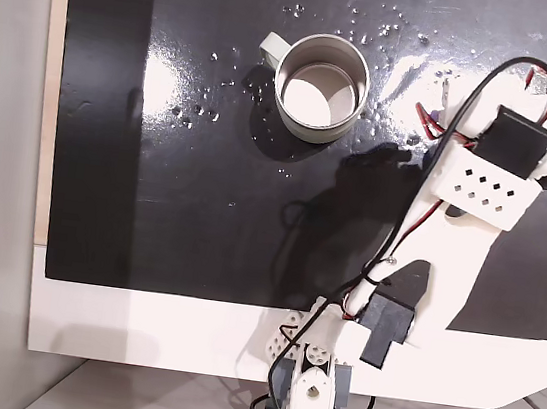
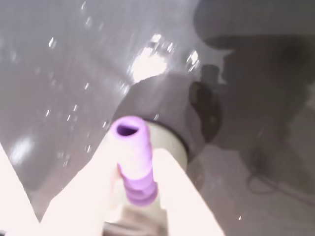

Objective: Grasp a pengrip and put it in the cup.

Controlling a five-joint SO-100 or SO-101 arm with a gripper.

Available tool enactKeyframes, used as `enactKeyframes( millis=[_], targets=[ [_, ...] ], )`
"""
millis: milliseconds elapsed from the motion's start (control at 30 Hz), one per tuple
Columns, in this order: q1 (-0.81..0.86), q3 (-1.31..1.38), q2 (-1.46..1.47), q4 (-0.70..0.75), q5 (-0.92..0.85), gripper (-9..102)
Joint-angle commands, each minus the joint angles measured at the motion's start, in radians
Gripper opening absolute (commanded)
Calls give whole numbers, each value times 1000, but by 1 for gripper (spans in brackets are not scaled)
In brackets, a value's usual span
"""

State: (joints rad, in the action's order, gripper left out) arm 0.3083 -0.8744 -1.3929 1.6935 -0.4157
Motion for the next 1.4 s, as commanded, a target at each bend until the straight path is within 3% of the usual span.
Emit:
enactKeyframes(
  millis=[0, 700, 1000, 1367],
  targets=[
    [-72, 124, -18, 60, 66, 0],
    [-494, 164, -80, 106, 393, 0],
    [-558, 215, 32, 106, 466, 0],
    [-571, 497, 247, 106, 480, 0]
  ],
)
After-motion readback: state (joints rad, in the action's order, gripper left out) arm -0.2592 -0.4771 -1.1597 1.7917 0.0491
